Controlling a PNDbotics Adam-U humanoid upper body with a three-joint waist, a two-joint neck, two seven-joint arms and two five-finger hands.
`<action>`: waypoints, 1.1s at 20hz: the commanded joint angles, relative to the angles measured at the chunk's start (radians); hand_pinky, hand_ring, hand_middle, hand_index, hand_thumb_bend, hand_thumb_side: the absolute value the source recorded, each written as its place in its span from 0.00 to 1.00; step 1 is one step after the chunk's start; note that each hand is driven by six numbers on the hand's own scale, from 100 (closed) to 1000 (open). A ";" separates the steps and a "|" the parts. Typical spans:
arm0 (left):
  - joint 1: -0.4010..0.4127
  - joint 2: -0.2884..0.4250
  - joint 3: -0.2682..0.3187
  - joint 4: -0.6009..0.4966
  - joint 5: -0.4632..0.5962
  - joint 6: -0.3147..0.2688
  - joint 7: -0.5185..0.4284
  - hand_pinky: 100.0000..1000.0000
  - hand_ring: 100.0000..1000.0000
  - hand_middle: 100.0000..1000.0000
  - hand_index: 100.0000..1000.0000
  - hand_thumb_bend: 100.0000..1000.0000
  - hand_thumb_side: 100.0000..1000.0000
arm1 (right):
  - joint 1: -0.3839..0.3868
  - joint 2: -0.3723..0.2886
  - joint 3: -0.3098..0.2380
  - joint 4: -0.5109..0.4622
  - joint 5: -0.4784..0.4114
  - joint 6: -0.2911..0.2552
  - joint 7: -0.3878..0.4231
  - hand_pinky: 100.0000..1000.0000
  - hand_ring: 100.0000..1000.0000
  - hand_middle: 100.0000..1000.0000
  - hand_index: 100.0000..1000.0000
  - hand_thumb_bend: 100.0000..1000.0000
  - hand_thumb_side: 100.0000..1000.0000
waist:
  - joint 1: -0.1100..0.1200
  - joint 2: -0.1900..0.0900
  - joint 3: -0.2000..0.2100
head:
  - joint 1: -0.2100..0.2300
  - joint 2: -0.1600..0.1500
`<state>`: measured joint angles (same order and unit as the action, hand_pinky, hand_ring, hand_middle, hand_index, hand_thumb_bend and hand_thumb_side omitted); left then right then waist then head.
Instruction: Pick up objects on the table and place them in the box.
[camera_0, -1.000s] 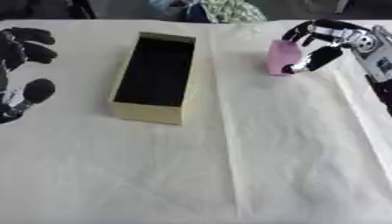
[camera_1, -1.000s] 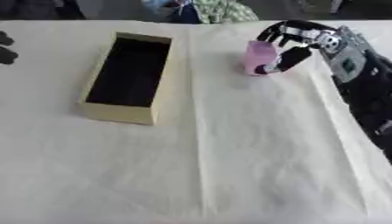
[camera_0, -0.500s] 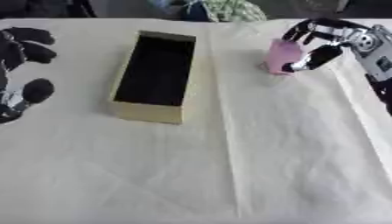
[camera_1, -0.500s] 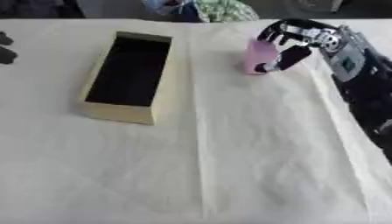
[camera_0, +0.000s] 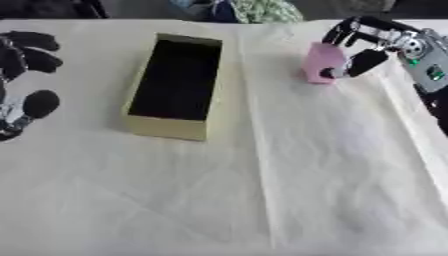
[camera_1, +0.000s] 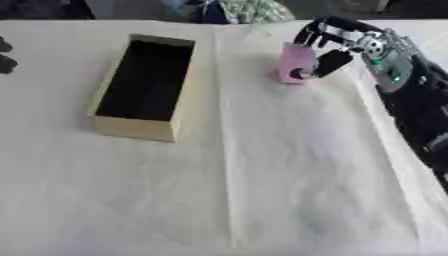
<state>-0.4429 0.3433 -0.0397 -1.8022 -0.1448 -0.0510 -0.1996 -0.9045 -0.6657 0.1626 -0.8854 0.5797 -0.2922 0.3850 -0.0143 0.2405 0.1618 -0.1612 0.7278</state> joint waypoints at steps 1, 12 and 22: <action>-0.015 0.011 0.003 -0.024 0.001 0.000 -0.002 0.67 0.63 0.65 0.75 0.88 0.65 | -0.012 -0.028 0.003 -0.033 0.012 -0.014 0.008 0.75 0.81 0.78 0.84 0.48 0.27 | 0.000 -0.017 -0.001 | 0.002 -0.004; -0.013 0.013 0.003 -0.023 0.001 0.000 -0.005 0.67 0.63 0.65 0.75 0.87 0.66 | -0.010 -0.054 0.010 -0.097 0.000 0.001 0.137 0.79 0.88 0.86 0.89 0.48 0.29 | -0.005 -0.019 -0.005 | 0.005 0.007; -0.017 0.012 0.002 -0.025 0.003 -0.001 -0.009 0.67 0.63 0.65 0.75 0.87 0.66 | -0.010 -0.058 -0.019 -0.037 0.023 0.027 0.125 0.78 0.87 0.84 0.88 0.47 0.28 | 0.000 -0.010 0.011 | 0.005 0.000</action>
<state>-0.4431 0.3433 -0.0398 -1.8042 -0.1448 -0.0501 -0.2059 -0.8973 -0.6846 0.1586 -0.9234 0.5950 -0.2682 0.5162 -0.0163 0.2475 0.1724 -0.1565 0.7295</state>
